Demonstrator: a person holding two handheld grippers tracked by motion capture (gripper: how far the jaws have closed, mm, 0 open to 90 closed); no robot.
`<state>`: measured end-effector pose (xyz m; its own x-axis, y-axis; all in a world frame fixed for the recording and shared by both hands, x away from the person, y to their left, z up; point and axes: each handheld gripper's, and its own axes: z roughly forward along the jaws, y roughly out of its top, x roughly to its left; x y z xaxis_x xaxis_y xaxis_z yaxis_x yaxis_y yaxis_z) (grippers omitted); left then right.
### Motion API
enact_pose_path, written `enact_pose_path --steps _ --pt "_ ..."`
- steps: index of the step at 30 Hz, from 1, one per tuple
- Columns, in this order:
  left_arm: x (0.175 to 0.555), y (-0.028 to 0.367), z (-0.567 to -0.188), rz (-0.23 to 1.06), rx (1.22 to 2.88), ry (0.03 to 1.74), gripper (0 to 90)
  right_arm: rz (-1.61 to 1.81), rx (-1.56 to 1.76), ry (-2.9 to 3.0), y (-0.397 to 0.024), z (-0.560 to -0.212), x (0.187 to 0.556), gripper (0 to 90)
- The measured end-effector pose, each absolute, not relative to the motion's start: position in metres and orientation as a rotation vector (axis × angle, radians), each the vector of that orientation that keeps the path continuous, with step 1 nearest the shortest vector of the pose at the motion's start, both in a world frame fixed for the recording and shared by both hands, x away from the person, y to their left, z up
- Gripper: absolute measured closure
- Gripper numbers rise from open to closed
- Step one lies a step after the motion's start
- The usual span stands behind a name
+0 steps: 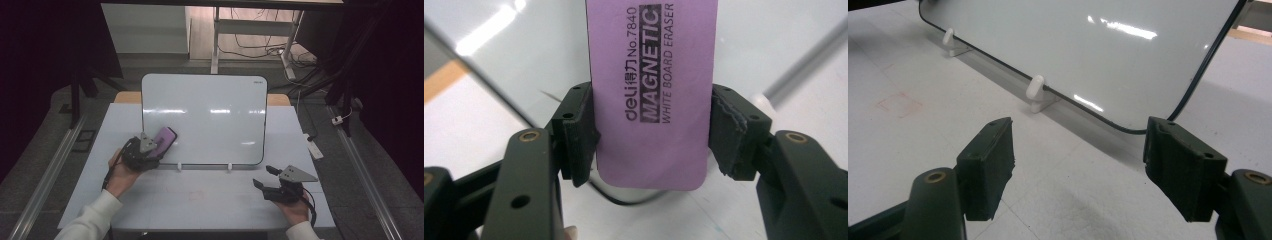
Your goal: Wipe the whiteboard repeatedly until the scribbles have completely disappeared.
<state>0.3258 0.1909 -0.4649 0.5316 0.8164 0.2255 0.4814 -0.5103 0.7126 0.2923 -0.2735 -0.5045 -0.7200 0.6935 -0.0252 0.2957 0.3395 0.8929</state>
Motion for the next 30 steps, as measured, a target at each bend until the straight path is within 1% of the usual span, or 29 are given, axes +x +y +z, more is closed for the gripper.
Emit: enact_pose_path --steps 7,11,13,17,24,27,30 --pt "0.343 0.209 -0.443 0.759 2.079 1.124 41.0 1.34 0.867 2.212 -0.273 -0.505 0.292 27.9" --pt "0.347 0.21 -0.439 0.754 2.062 1.137 41.0 1.339 0.867 2.211 -0.273 -0.505 0.292 27.9" --pt "0.344 0.206 -0.442 0.782 2.09 1.125 41.1 1.34 0.868 2.209 -0.274 -0.505 0.292 27.9" --pt "0.33 0.198 -0.46 0.785 2.138 1.098 41.1 1.341 0.868 2.208 -0.274 -0.505 0.292 27.9" --pt "0.297 0.188 -0.5 0.738 2.223 1.049 41.1 1.342 0.867 2.207 -0.273 -0.505 0.292 27.9" --pt "0.295 0.187 -0.502 0.734 2.228 1.045 41.1 1.338 0.861 2.211 -0.271 -0.504 0.292 27.9" --pt "0.298 0.186 -0.501 0.698 2.221 1.044 41.1 1.338 0.857 2.214 -0.27 -0.504 0.292 27.9"
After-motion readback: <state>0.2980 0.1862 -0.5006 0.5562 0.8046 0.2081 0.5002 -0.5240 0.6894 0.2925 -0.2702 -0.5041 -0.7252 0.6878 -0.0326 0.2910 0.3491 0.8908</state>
